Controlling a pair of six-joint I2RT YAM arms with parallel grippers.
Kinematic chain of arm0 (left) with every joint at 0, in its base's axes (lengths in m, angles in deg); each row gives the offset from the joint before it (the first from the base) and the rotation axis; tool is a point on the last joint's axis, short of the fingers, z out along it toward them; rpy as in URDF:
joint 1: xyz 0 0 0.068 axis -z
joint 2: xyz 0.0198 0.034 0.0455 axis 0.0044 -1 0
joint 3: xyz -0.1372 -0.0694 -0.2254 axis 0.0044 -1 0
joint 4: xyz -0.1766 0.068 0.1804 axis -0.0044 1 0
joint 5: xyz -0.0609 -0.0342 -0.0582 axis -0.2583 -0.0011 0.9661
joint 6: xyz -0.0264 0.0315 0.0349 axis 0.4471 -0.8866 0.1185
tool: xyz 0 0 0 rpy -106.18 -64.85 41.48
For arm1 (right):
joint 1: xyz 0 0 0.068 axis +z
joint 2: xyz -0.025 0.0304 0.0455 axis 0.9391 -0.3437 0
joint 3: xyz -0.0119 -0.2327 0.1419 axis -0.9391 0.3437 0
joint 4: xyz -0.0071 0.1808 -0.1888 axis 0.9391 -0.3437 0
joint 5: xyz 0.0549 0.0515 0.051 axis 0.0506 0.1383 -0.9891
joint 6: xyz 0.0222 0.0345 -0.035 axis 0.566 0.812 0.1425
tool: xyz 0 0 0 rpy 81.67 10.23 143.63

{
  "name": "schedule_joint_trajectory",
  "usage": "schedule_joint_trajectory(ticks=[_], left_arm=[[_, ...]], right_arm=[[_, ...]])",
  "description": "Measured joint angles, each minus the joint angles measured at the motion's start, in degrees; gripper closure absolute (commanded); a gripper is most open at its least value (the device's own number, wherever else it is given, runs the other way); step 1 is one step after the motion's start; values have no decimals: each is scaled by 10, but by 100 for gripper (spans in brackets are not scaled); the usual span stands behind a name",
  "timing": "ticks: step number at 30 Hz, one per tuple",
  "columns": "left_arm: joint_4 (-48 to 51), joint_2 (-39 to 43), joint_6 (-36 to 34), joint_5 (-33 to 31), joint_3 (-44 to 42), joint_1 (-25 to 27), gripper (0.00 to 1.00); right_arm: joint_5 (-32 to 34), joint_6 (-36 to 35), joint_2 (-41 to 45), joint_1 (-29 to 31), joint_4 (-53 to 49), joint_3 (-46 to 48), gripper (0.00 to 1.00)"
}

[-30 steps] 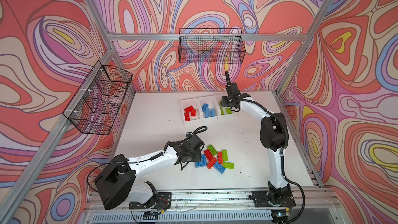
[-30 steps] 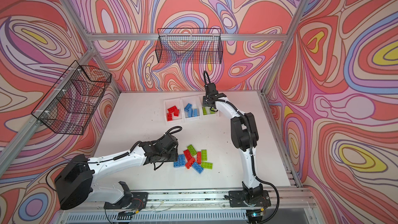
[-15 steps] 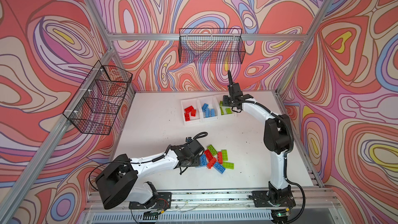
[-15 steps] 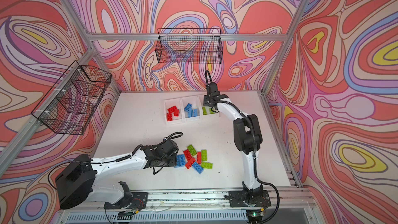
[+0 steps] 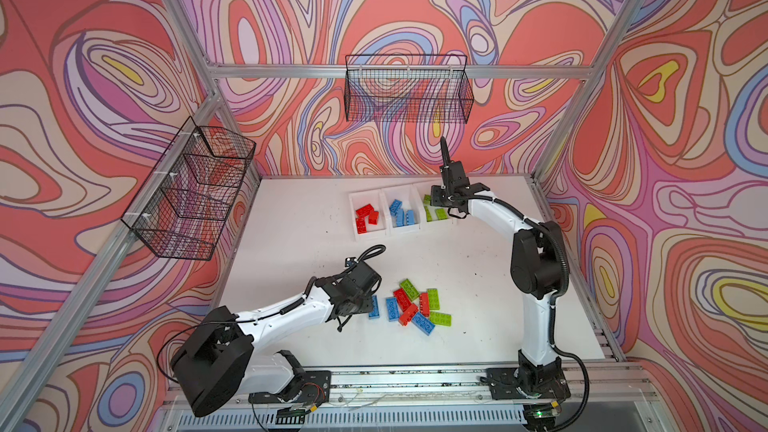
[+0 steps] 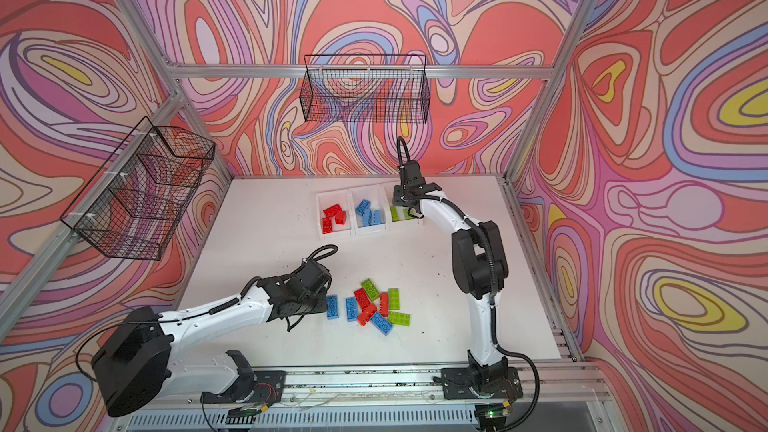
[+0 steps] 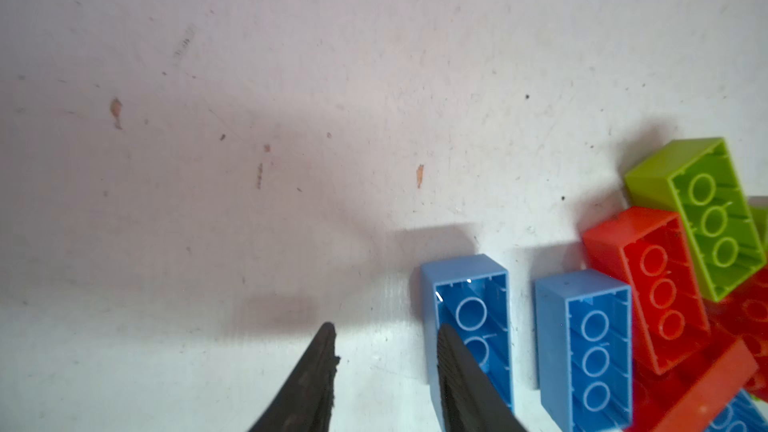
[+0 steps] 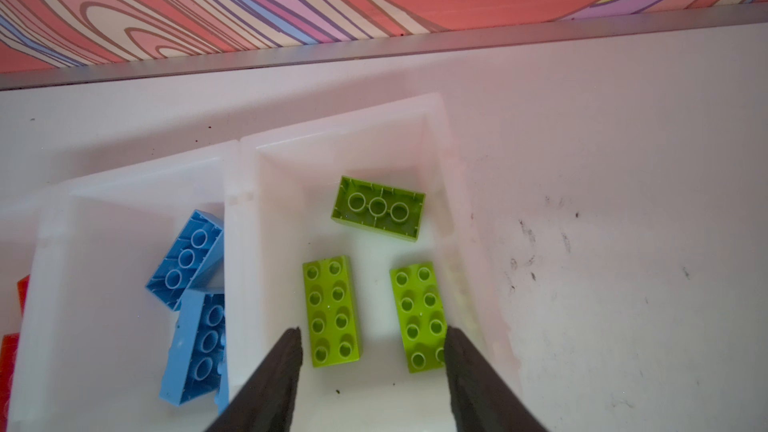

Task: Sort the legos into containers by color
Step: 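Grasp a blue brick at the pile edge with the left gripper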

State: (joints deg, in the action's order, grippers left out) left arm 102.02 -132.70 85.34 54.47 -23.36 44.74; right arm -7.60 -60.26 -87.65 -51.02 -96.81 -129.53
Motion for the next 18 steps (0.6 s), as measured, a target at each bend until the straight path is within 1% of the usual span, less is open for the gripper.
schedule_joint_trajectory(ticks=[5, 8, 12, 18], left_arm=[[15, 0, -27, 7, 29, 4, 40], [12, -9, -22, 11, 42, 19, 39], [9, -38, 12, 24, 43, 34, 38], [-7, -80, 56, 33, 38, 34, 39]], right_arm=[[0, 0, 10, 0, 0, 8, 42], [0, 1, 10, 0, 0, 10, 41], [0, 2, 12, 0, 0, 18, 39], [2, 2, 21, 0, 2, 32, 39]])
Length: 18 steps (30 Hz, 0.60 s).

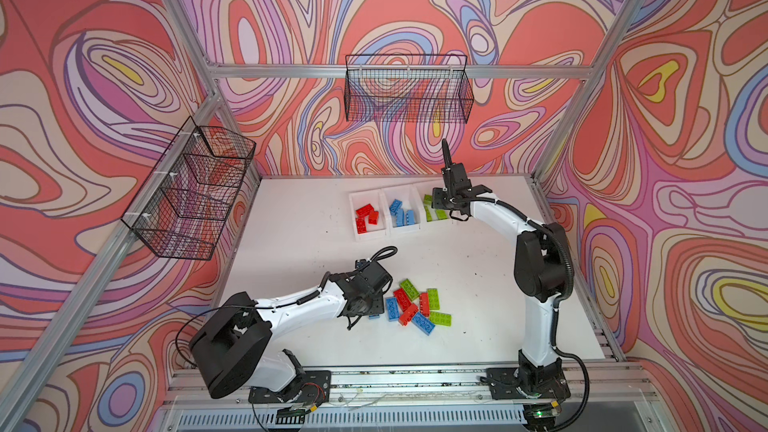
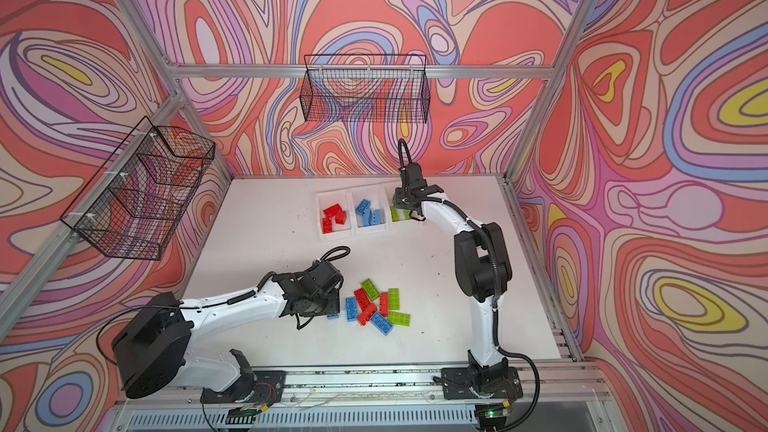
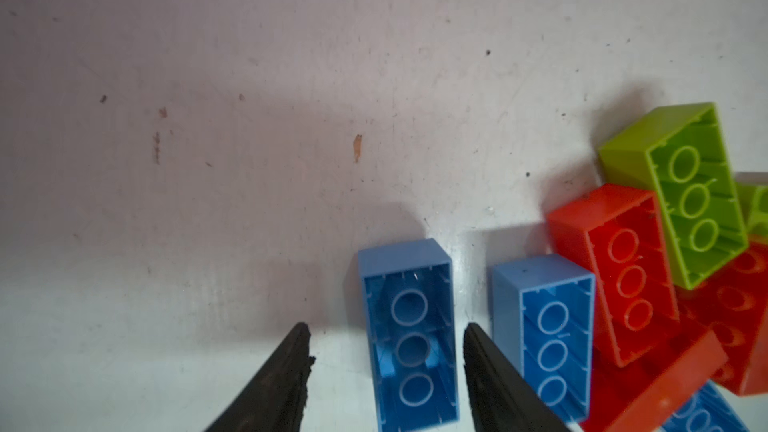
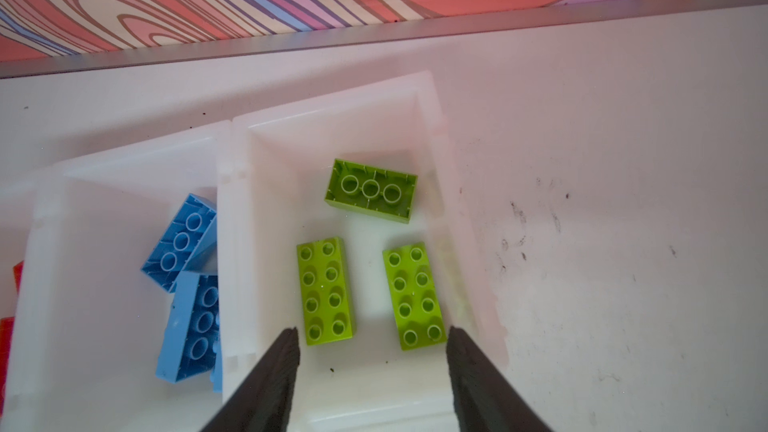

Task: Sort the legos into containers by color
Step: 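Grasp a blue brick at the pile edge with the left gripper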

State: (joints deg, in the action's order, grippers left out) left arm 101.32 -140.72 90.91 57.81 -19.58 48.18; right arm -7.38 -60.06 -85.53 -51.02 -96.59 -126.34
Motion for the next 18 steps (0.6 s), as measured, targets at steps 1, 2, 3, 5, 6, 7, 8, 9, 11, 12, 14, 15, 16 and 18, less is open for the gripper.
schedule_joint_trajectory(ticks=[1, 2, 3, 5, 6, 7, 8, 9, 11, 12, 14, 15, 16, 18], left_arm=[[-3, -8, 3, 1, 0, 0, 40], [-7, -15, 5, 1, 0, 0, 42], [-10, -22, 6, 2, 0, 0, 44], [-15, -31, 6, 2, 2, 0, 50], [-20, -34, 5, 3, 3, 0, 54], [-23, -37, 5, 3, 4, 0, 59], [-25, -38, 5, 3, 4, 0, 63], [-28, -39, 3, 3, 4, 0, 67], [-29, -38, 0, 3, 4, -3, 72], [-28, -38, -4, 4, 5, -4, 74], [-27, -38, -14, 3, 10, -9, 76], [-22, -38, -25, 3, 15, -14, 77], [-17, -38, -34, 3, 23, -20, 78], [-7, -38, -56, 2, 49, -34, 78]], right_arm=[[0, 0, 3, 0, 2, 3, 40], [1, 0, 6, 0, 2, 6, 40], [1, 0, 9, 0, 3, 8, 40], [2, 0, 13, 0, 7, 13, 41], [3, 0, 15, 0, 8, 15, 41], [3, 1, 17, 0, 9, 17, 41], [3, 1, 18, 0, 9, 19, 41], [3, 2, 19, 0, 10, 22, 42], [4, 2, 19, -1, 11, 25, 42], [4, 2, 20, -1, 12, 27, 42], [4, 2, 23, -1, 12, 36, 43], [4, 2, 28, -1, 13, 44, 42], [4, 2, 33, -1, 13, 53, 43], [3, 2, 49, -1, 15, 77, 43]])
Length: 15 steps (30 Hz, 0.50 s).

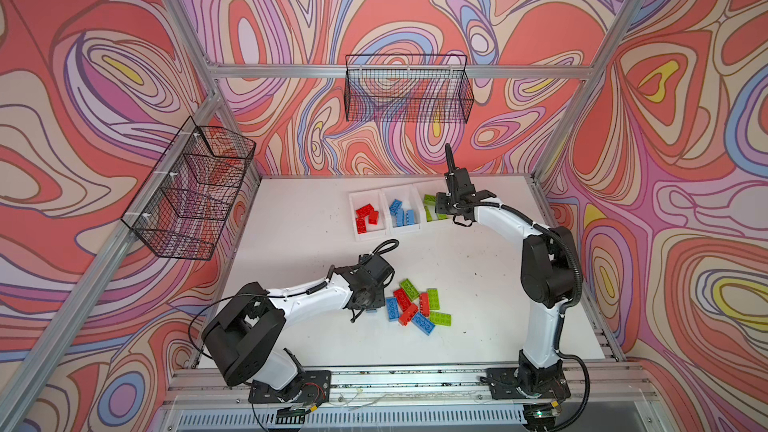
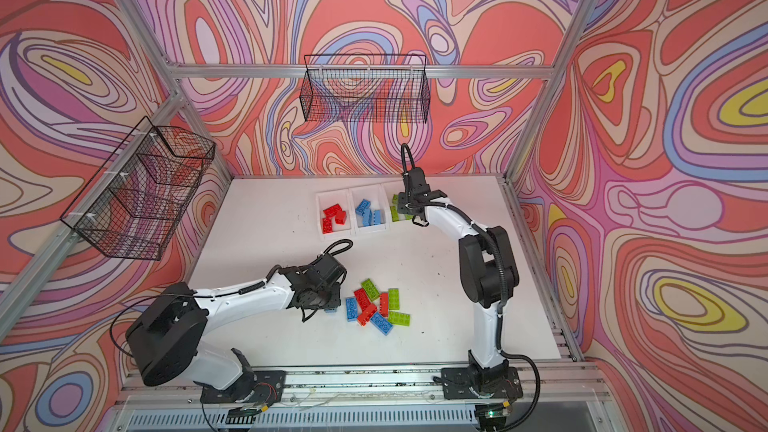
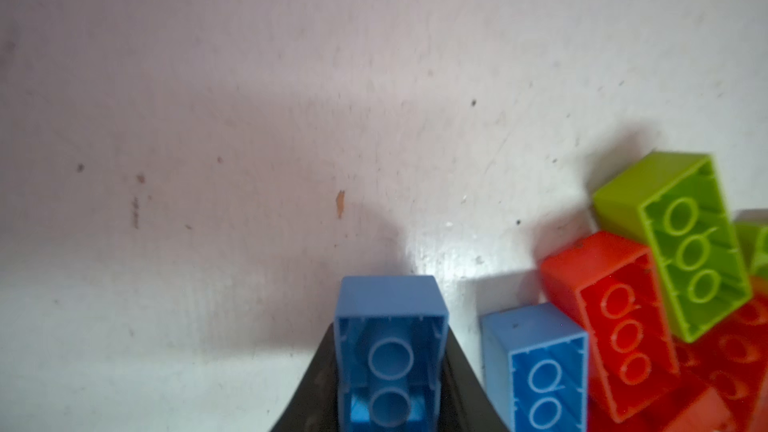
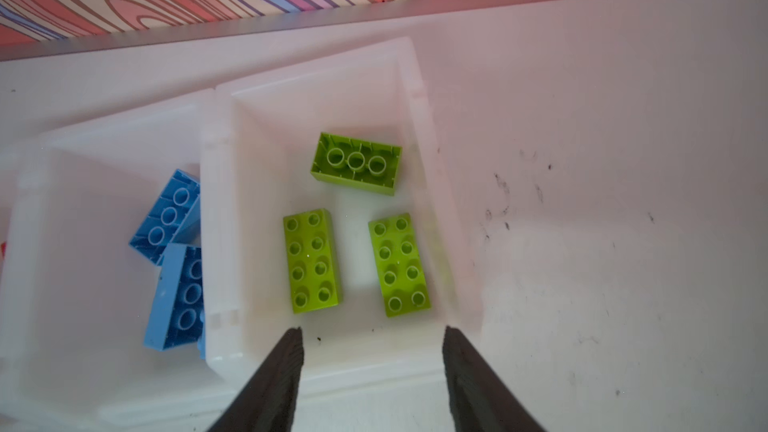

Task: Sort the legos into containers by color
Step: 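Grasp a blue brick at the pile edge with the left gripper, then drop the blue brick in the middle bin while the right gripper descends to the pile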

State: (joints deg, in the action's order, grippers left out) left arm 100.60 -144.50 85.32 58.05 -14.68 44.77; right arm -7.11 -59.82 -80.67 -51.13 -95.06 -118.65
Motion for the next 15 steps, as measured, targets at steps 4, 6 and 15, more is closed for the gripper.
schedule_joint_trajectory(ticks=[4, 6, 15], left_arm=[[10, -5, -60, -2, 79, -35, 79], [10, -20, -92, -1, 129, -51, 79], [-19, -221, -229, 22, 398, -103, 78]], right_arm=[[-17, 0, 48, 0, 5, 66, 43], [-32, 0, 74, 0, 6, 99, 43], [-78, 5, 173, 22, 14, 231, 43]])
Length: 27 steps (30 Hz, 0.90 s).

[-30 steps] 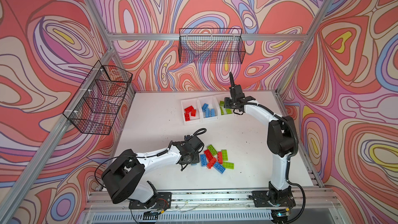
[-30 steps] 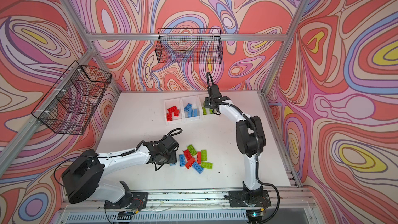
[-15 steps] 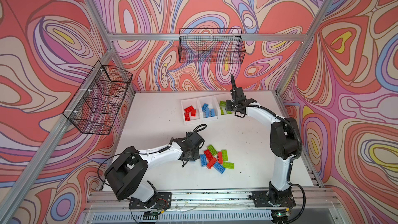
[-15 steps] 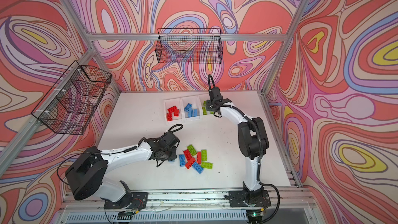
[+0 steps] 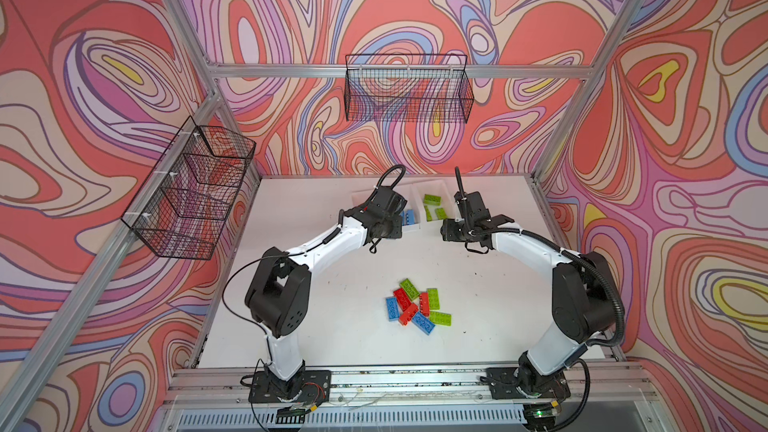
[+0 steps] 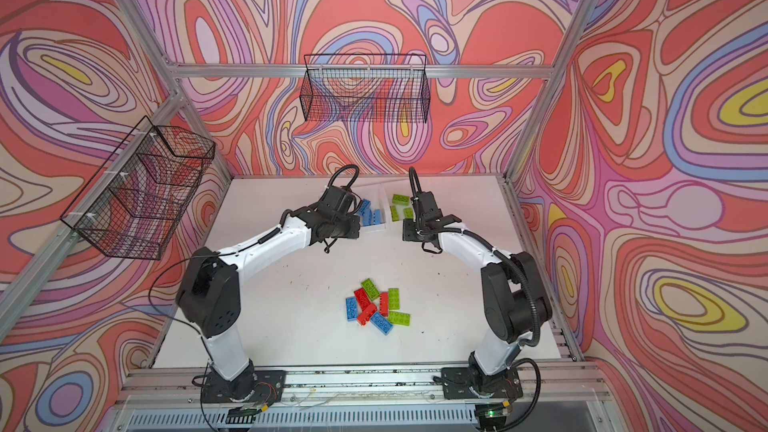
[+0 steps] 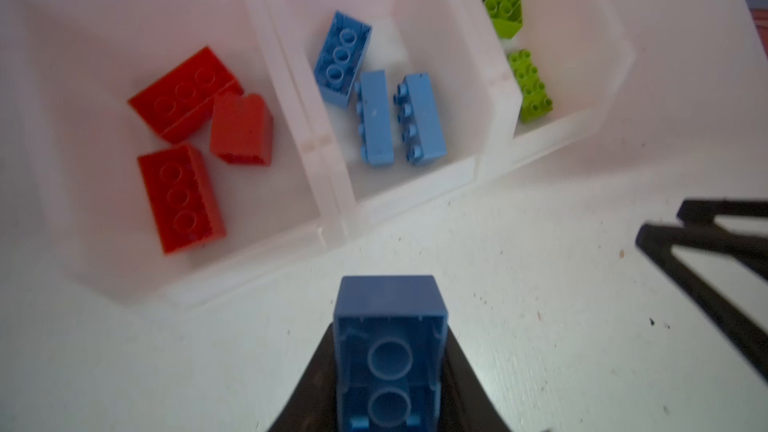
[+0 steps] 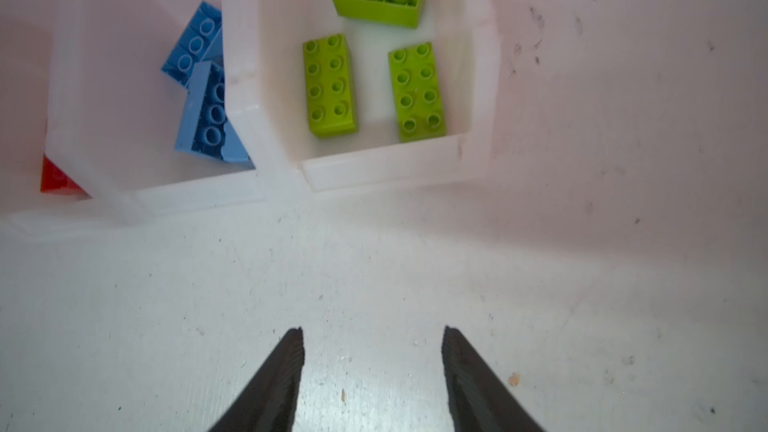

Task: Sort the legos into containers by color
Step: 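Drop the blue brick in the middle bin while the right gripper descends to the pile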

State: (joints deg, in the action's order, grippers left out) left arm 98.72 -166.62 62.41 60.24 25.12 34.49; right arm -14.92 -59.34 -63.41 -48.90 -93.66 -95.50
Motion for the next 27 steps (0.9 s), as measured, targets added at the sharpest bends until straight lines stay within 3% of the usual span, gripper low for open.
schedule_joint_trajectory(ticks=[6, 10, 14, 20, 27], left_arm=[[-2, -150, -41, 30, 170, -20, 73], [7, -229, -52, 44, 264, -34, 46], [26, -256, -59, 50, 303, -43, 32], [32, -191, -74, 49, 264, -63, 28], [11, 22, -97, 36, 101, -138, 30]], right_arm=[[-11, 8, 37, 47, -6, 50, 43], [-19, 10, 53, 77, -11, 67, 42], [-28, 3, 59, 104, -19, 73, 39], [-40, -30, 58, 160, -53, 76, 36], [-56, -63, 26, 219, -86, 51, 36]])
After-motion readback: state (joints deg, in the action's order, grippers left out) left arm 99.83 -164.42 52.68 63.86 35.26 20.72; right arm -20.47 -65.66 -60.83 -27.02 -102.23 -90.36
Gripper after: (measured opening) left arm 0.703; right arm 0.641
